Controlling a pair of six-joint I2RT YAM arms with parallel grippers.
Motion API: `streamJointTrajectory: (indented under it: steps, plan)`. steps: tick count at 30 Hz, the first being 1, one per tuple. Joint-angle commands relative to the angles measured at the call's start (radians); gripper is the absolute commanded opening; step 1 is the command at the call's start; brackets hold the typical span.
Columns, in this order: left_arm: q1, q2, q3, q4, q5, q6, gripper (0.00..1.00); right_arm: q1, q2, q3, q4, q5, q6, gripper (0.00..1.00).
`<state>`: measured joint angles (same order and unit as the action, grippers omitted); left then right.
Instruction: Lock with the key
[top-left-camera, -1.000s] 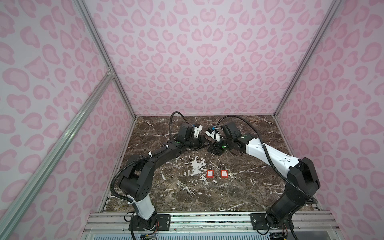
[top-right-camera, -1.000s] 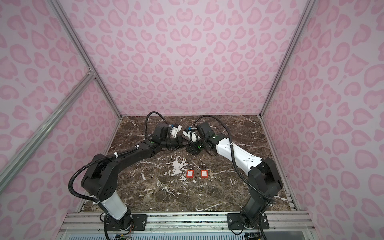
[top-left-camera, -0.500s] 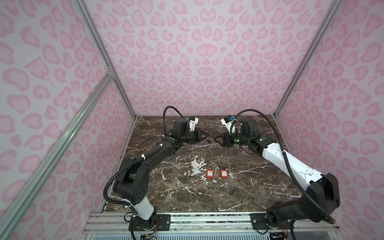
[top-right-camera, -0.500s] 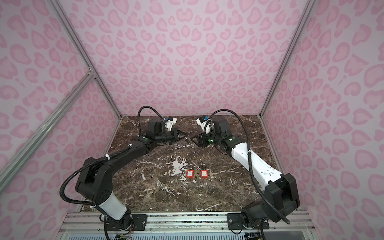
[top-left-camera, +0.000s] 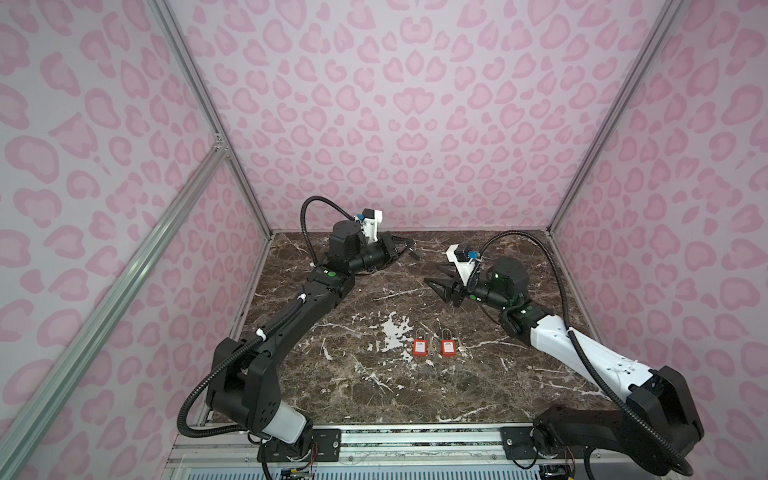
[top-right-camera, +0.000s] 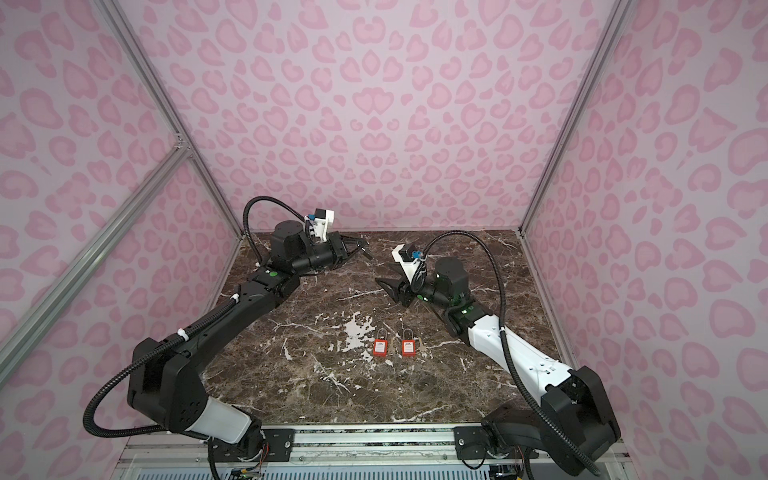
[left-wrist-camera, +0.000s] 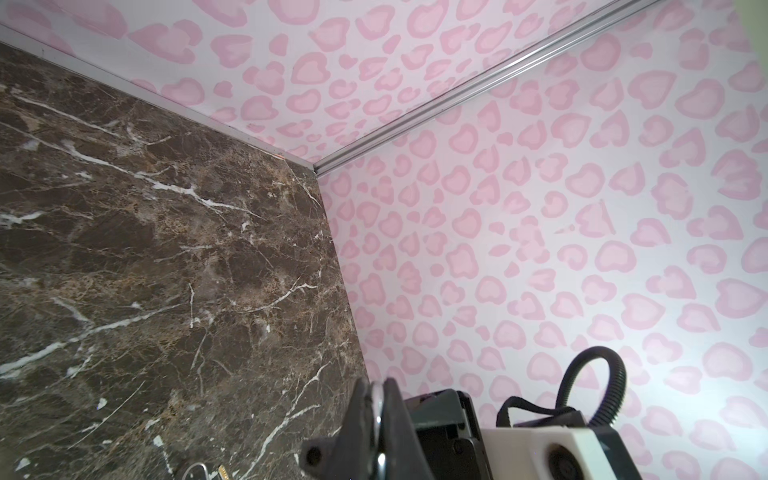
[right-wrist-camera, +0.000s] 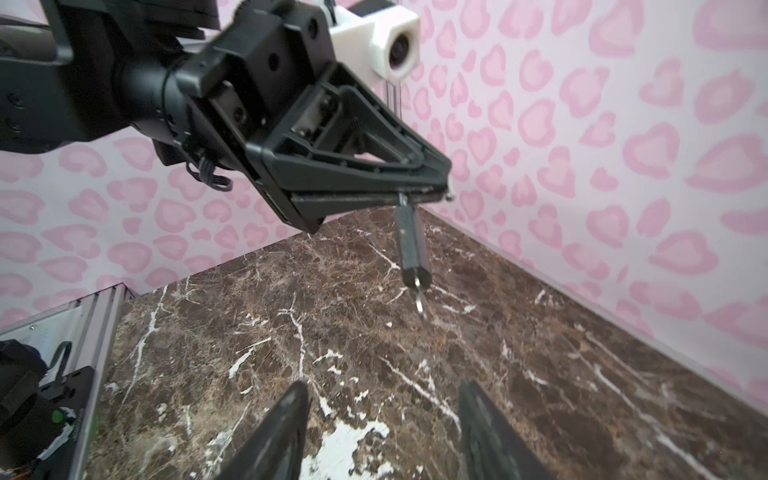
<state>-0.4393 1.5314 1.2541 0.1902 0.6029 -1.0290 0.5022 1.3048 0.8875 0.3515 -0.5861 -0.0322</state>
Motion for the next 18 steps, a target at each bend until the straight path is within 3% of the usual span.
streamJointTrajectory:
  steps: [1,6,14,18]
  plan:
    - [0.002,-0.009,0.009,0.083,0.042,-0.066,0.04,0.013,0.021,0.029,0.072,0.035,-0.082,0.58]
    - [0.004,-0.026,0.006,0.086,0.042,-0.069,0.04,0.023,0.070,0.101,0.035,0.024,-0.088,0.54]
    - [0.004,-0.027,-0.004,0.103,0.058,-0.084,0.04,0.029,0.141,0.174,-0.002,0.002,-0.088,0.36]
    - [0.005,-0.030,-0.013,0.104,0.062,-0.085,0.04,0.032,0.161,0.193,-0.007,-0.009,-0.089,0.32]
